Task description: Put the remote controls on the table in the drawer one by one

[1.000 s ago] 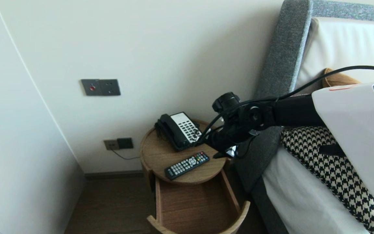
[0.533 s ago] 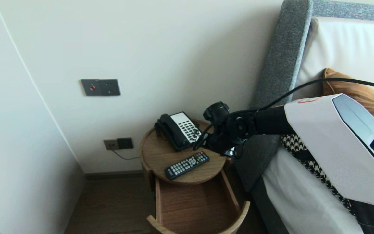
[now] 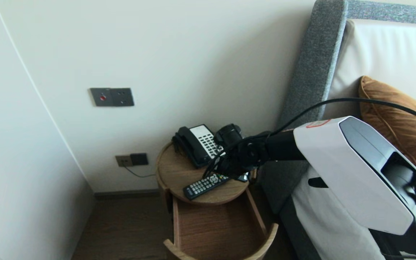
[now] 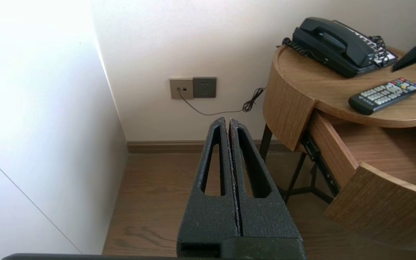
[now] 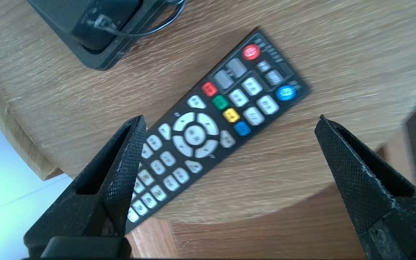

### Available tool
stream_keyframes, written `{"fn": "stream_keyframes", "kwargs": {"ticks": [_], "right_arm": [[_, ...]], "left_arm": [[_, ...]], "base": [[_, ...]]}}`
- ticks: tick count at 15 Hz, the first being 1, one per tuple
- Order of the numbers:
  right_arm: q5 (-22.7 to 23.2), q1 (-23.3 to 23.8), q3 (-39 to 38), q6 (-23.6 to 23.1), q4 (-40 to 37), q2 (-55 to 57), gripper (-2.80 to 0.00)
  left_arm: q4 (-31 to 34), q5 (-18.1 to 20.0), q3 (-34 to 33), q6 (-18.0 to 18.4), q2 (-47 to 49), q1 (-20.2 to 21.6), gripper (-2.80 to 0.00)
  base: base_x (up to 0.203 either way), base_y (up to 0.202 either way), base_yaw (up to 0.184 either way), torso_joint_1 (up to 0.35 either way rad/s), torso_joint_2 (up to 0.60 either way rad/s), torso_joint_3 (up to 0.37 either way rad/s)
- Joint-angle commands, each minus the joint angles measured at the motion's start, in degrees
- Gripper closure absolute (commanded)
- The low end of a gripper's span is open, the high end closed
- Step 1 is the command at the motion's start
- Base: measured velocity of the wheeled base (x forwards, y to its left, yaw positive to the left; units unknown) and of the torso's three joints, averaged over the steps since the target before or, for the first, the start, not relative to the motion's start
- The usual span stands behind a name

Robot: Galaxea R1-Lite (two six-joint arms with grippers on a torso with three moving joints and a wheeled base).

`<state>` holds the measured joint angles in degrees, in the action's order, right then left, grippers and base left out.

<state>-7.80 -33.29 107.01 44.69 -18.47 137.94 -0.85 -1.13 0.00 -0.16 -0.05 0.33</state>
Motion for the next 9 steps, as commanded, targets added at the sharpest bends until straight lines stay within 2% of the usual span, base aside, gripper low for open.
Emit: {"fn": "stream_keyframes", "kwargs": {"ticks": [1, 9], "right_arm": [[-0.2, -0.4, 1.3, 1.4, -0.2, 1.6, -2.8], [-0.2, -1.1, 4.9, 2.1, -0.1, 4.7, -2.8]], "left_arm": [[0.0, 0.0, 0.0, 0.0, 0.0, 0.0, 0.0], [0.0, 0.0, 0.0, 0.0, 0.0, 0.0, 0.0]], "base": [[0.0, 0.0, 0.0, 0.0, 0.0, 0.0], [0.0, 0.0, 0.0, 0.0, 0.0, 0.0]]}}
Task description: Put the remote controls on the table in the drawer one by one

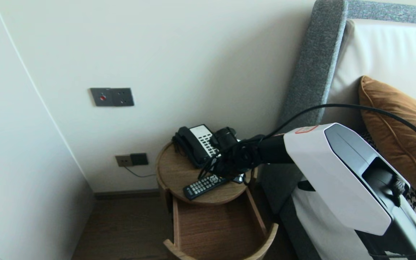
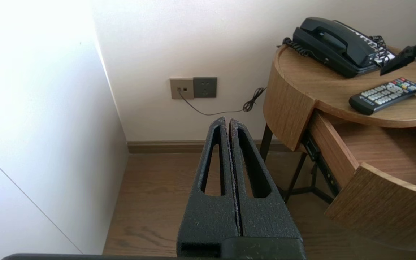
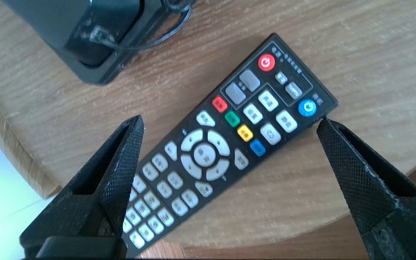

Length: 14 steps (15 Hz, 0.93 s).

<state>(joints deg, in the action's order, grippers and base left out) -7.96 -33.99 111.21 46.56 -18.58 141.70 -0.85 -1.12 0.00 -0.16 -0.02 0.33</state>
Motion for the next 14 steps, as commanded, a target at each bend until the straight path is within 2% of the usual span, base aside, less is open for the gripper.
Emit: {"fn": "stream_keyframes", "kwargs": {"ticks": [1, 4, 9, 14], "right_arm": [[-0.1, -0.7, 0.7, 0.2, 0.1, 1.0, -2.8], [-1.5, -1.7, 0.7, 0.1, 0.0, 1.2, -2.8], [-7.9, -2.5, 0.6, -1.7, 0.1, 1.9, -2.8], [-8.8, -3.7, 0.8, -1.8, 3.2, 2.2, -2.8]], "left_arm": [[0.0, 0.0, 0.0, 0.0, -0.1, 0.0, 0.0], [0.0, 0.0, 0.0, 0.0, -0.1, 0.0, 0.0], [0.0, 0.0, 0.0, 0.0, -0.1, 0.0, 0.0], [0.0, 0.0, 0.0, 0.0, -0.1, 0.0, 0.0]], "base": [[0.0, 0.0, 0.0, 0.0, 0.0, 0.0], [0.0, 0.0, 0.0, 0.0, 0.0, 0.0], [0.0, 0.0, 0.0, 0.0, 0.0, 0.0], [0.0, 0.0, 0.0, 0.0, 0.0, 0.0]]}}
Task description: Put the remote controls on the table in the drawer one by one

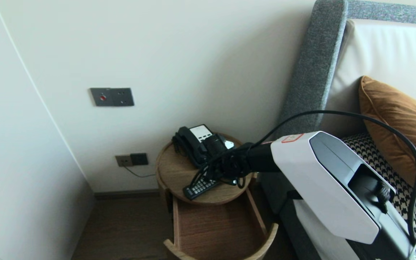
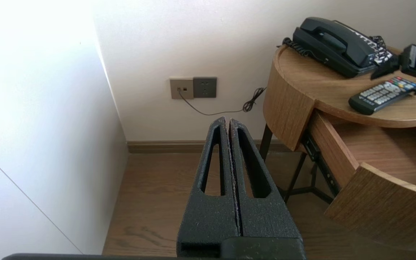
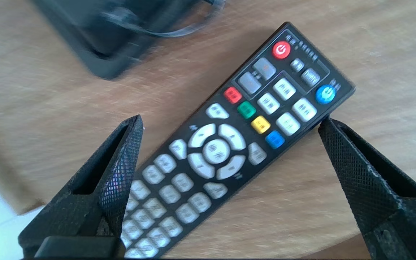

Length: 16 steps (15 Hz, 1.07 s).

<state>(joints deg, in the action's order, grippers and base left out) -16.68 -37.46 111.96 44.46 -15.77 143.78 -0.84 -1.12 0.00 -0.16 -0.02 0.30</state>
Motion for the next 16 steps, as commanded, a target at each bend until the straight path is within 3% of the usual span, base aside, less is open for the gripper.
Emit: {"fn": "stream_keyframes", "kwargs": {"ticks": [1, 8, 16], "right_arm": [[-0.2, -0.4, 0.0, 0.3, 0.5, 0.3, -2.8], [-5.0, -1.1, 0.1, -1.6, 0.7, 1.3, -2.8], [-7.4, -1.9, -1.4, -2.7, 0.8, 0.1, -2.8]], "left_arm": [[0.0, 0.0, 0.0, 0.0, -0.1, 0.0, 0.0], [0.0, 0.0, 0.0, 0.0, -0.1, 0.0, 0.0], [0.0, 0.0, 0.0, 0.0, -0.1, 0.0, 0.0]], "base": [[0.0, 0.0, 0.0, 0.0, 0.0, 0.0], [0.0, 0.0, 0.0, 0.0, 0.0, 0.0], [0.0, 0.0, 0.0, 0.0, 0.0, 0.0]]}}
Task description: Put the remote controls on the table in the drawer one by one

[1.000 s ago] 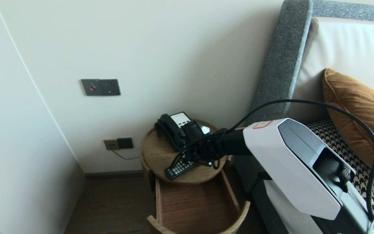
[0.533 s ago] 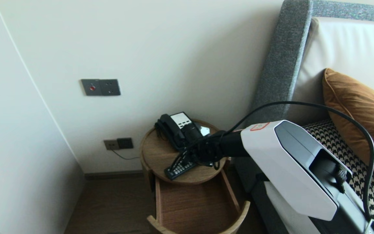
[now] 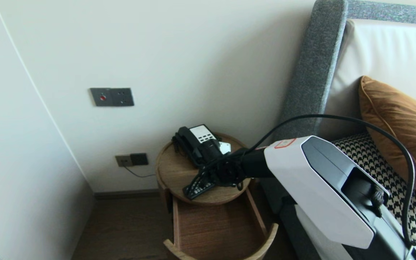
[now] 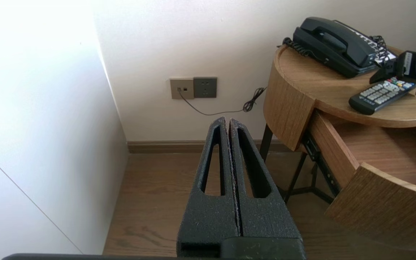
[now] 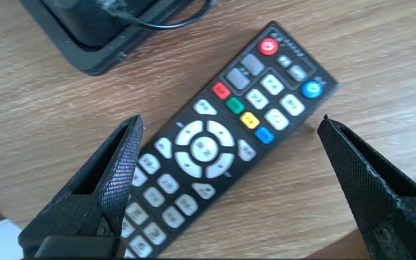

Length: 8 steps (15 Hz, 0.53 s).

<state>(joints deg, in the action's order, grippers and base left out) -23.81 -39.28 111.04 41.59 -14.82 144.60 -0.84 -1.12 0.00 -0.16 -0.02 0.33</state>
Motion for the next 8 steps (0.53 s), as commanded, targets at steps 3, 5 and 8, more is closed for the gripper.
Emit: {"fn": "stream_keyframes", "kwargs": {"ticks": [3, 5, 8], "right_arm": [[-1.2, -0.9, -1.1, 0.2, -0.2, -1.0, -2.8], [-1.2, -1.4, -2.8, 0.3, 0.1, -1.3, -2.8], [-1.2, -1.6, -3.4, 0.5, 0.1, -1.7, -2.8]], "left_arm": [[0.0, 0.0, 0.0, 0.0, -0.1, 0.0, 0.0], [0.0, 0.0, 0.0, 0.0, -0.1, 0.0, 0.0], [0.0, 0.0, 0.0, 0.0, -0.1, 0.0, 0.0]], "base": [[0.0, 0.0, 0.0, 0.0, 0.0, 0.0], [0.0, 0.0, 0.0, 0.0, 0.0, 0.0], [0.0, 0.0, 0.0, 0.0, 0.0, 0.0]]}}
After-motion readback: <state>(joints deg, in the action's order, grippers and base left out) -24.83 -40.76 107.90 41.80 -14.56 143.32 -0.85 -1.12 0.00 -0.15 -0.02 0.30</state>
